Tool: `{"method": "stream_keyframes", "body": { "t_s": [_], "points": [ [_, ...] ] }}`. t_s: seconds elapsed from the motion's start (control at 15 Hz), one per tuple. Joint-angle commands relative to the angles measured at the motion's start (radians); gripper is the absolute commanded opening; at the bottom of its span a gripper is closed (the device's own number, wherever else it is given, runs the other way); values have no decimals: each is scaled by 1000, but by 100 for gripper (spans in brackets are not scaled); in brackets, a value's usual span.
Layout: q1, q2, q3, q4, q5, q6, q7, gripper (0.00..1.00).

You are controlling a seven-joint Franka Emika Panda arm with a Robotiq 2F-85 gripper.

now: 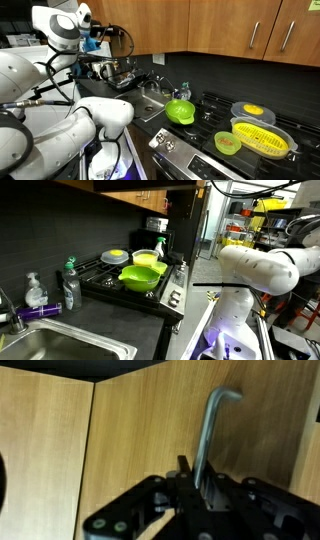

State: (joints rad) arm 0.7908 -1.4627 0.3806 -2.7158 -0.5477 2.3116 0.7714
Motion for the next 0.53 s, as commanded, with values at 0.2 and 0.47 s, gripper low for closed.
{"method": "stream_keyframes", "body": {
  "t_s": [0.2,0.47],
  "points": [
    [-2,-1,-70,44,-120,-20,-16,3],
    [11,-1,-81,42,-136,-24,-8,3]
  ]
}}
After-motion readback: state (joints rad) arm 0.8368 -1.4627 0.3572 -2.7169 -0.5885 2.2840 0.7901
